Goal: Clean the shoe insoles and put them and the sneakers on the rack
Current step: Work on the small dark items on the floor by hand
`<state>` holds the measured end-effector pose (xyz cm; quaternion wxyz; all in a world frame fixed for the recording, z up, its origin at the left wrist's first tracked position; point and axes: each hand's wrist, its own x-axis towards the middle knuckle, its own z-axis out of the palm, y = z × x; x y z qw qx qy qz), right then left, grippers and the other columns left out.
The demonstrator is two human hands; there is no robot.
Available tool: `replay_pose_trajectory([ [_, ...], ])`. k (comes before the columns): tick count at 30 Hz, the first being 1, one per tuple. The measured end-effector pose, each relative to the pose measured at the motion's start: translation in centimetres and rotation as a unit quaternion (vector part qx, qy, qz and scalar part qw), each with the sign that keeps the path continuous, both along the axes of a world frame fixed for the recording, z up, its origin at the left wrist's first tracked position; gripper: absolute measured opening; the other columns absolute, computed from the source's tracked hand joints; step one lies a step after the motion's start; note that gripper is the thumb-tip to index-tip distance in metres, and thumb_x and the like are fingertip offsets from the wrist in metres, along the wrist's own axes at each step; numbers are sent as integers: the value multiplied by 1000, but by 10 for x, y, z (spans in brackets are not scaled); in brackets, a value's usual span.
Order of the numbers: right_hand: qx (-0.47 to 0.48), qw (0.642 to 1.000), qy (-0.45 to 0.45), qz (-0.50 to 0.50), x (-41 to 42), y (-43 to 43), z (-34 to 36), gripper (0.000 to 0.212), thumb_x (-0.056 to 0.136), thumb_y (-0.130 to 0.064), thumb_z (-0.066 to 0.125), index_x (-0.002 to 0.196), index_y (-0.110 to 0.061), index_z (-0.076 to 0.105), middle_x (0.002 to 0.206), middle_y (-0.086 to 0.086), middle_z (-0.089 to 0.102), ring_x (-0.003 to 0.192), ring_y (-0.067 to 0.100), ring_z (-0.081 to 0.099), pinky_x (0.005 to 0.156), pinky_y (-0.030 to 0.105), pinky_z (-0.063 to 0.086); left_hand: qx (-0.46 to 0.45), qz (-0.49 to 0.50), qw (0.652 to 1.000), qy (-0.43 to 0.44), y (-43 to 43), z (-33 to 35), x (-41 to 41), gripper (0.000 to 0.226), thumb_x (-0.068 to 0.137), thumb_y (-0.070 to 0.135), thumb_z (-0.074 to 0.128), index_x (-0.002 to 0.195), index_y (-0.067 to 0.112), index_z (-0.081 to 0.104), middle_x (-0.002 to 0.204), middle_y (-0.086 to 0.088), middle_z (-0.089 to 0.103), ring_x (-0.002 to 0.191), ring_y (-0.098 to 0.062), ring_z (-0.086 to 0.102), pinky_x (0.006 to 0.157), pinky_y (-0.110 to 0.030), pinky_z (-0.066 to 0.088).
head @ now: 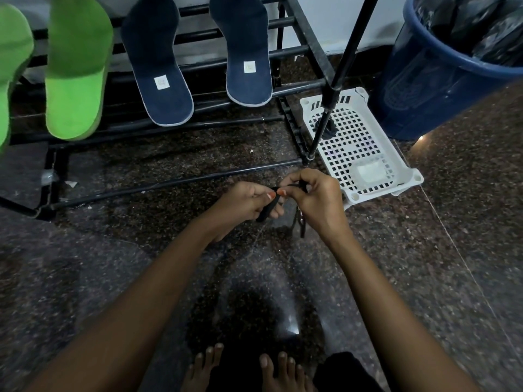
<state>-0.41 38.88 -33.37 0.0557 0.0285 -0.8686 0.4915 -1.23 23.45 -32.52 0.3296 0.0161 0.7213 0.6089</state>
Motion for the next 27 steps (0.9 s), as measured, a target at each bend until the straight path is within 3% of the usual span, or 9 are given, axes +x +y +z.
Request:
replay_pose_trajectory([
  [8, -116, 992, -44, -35, 1, -2, 6, 15, 77, 3, 67, 73, -11, 65, 71, -12, 62, 66, -11, 57, 64, 4, 40, 27, -5, 1000, 3, 0, 3, 2, 17, 95, 14, 51, 93, 12, 68, 70, 7, 68, 70, -7, 62, 90, -39, 48],
  [15, -212, 973, -54, -70, 0, -3, -1, 22, 78, 5, 65, 76, -17, 66, 77, -6, 65, 67, -2, 61, 67, 13, 48, 103, 14, 994, -34, 2, 6, 4, 19, 95, 10, 47, 95, 7, 65, 64, 7, 65, 63, -4, 60, 72, -21, 54],
  [21, -262, 958, -86, -85, 1, -8, -11, 18, 82, 4, 60, 83, -13, 67, 79, 0, 66, 68, 0, 61, 62, 12, 47, 182, 65, 979, -62, 2, 8, 3, 23, 97, 8, 41, 94, 5, 63, 62, 7, 63, 58, -3, 58, 70, -20, 55],
  [25, -285, 950, -107, -70, 5, -16, -13, 19, 84, 3, 57, 86, -12, 67, 72, -7, 68, 68, 4, 63, 69, 18, 51, 229, 119, 962, -87, 2, 10, 1, 22, 96, 7, 41, 94, 2, 62, 61, 4, 63, 56, -3, 58, 68, -20, 57],
  [27, -288, 948, -115, -71, 7, -20, -16, 18, 86, 1, 56, 88, -13, 67, 79, 1, 69, 74, 11, 64, 74, 24, 52, 251, 141, 953, -97, 2, 11, 2, 23, 97, 8, 40, 94, 2, 62, 61, 5, 63, 56, -2, 59, 69, -20, 56],
])
